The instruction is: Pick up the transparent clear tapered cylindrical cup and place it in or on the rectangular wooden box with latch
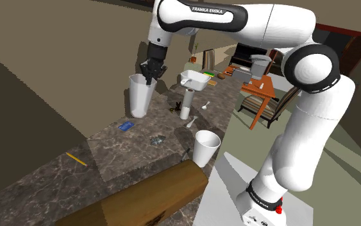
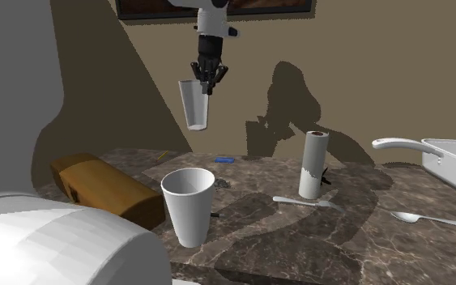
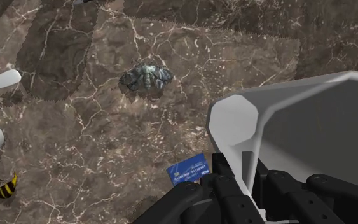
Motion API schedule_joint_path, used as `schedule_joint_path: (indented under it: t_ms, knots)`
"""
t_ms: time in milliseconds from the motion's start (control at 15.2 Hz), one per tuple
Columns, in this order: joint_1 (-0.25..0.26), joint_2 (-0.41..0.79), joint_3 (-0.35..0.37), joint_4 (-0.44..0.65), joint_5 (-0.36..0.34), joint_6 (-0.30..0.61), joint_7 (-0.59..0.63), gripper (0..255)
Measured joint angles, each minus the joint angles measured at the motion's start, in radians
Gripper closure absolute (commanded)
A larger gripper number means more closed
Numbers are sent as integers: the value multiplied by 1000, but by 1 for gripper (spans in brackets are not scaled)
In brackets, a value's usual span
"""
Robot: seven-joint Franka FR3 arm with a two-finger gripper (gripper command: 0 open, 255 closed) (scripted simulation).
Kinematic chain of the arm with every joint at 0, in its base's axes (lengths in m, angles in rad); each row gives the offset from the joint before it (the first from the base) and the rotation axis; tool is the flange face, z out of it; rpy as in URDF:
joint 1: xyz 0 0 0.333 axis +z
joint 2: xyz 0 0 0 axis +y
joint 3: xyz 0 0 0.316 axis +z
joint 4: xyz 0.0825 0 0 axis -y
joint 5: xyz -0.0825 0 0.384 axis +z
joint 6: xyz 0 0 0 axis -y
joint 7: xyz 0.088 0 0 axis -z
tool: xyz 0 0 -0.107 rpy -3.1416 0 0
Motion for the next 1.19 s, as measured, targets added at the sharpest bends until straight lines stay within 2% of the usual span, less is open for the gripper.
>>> schedule_joint_path:
  t_ms: [198, 594, 1188]
  knots:
    - [25, -95, 21, -110, 1, 21, 44, 255]
    - [78, -250, 78, -263, 12, 32, 151, 255]
    - [152, -420, 177, -390, 50, 11, 316, 255]
